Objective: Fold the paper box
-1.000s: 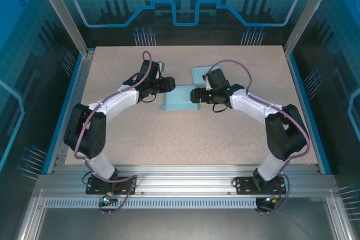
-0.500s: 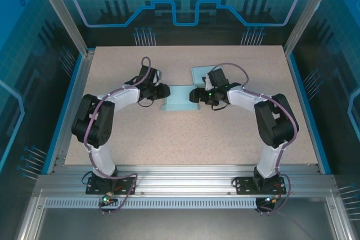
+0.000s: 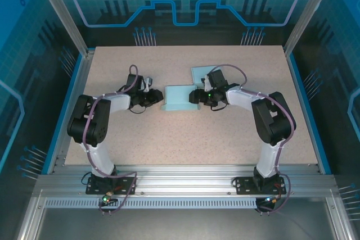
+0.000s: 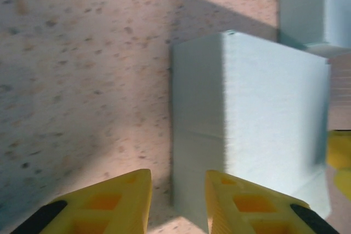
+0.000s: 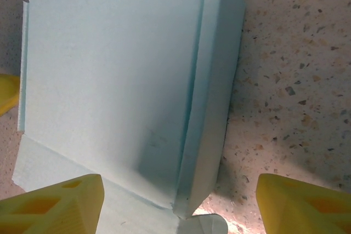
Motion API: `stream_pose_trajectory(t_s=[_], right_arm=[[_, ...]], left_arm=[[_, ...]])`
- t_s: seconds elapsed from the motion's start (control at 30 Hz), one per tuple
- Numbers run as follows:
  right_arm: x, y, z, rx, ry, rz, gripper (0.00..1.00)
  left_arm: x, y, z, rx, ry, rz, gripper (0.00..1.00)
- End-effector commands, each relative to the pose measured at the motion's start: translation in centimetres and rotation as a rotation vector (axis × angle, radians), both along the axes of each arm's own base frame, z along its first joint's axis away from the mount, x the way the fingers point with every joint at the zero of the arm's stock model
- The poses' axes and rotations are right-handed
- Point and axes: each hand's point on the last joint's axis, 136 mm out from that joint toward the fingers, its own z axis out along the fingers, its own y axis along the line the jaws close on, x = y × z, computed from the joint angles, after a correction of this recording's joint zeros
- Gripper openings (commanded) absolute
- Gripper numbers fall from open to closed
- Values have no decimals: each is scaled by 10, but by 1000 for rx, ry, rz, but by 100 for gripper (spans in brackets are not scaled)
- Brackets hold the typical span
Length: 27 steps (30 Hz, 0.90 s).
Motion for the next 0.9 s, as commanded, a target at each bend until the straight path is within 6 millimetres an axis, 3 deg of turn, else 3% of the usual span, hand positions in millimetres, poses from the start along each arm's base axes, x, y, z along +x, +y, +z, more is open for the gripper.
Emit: stream_pose_trajectory(t_s=[0.0, 0.37, 0.87], right_arm=[[6, 0, -2, 26, 9, -4, 74], [9, 1, -8, 35, 22, -6, 73], [9, 1, -13, 28, 35, -5, 71]], left_arm=[[4, -12, 17, -98, -41, -34, 33], [4, -15, 0, -98, 3, -48, 33], [0, -18, 4, -121, 4, -63, 36]])
